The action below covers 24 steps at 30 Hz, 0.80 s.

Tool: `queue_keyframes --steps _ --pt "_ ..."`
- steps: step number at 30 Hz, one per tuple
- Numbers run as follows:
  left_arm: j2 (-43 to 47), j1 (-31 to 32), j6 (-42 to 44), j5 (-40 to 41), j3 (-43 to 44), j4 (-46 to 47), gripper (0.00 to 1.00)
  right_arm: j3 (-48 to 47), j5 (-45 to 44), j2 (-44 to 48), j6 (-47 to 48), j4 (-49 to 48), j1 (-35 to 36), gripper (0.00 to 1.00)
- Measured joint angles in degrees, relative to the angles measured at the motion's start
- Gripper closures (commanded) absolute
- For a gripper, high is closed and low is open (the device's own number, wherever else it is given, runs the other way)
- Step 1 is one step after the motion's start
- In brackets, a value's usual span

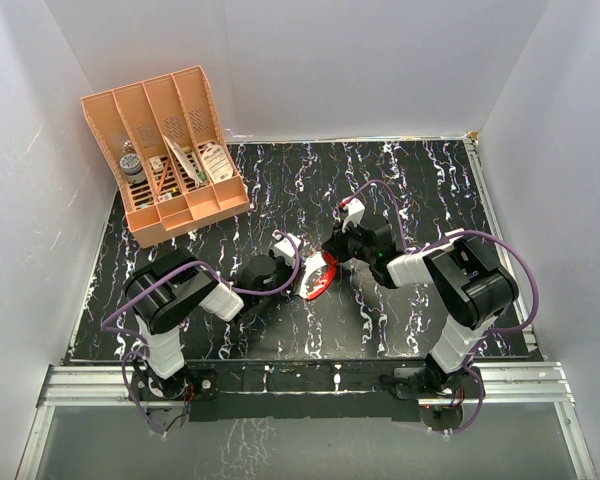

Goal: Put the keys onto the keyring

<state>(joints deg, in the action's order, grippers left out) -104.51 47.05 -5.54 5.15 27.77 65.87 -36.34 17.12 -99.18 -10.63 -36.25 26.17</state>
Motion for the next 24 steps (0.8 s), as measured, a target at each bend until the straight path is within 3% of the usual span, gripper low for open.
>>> queue_keyframes --steps 24 --pt "0.0 0.0 0.02 0.02 0.0 0.0 0.76 -1.81 -0.02 -2.47 -0.22 -0.55 0.0 1.0"
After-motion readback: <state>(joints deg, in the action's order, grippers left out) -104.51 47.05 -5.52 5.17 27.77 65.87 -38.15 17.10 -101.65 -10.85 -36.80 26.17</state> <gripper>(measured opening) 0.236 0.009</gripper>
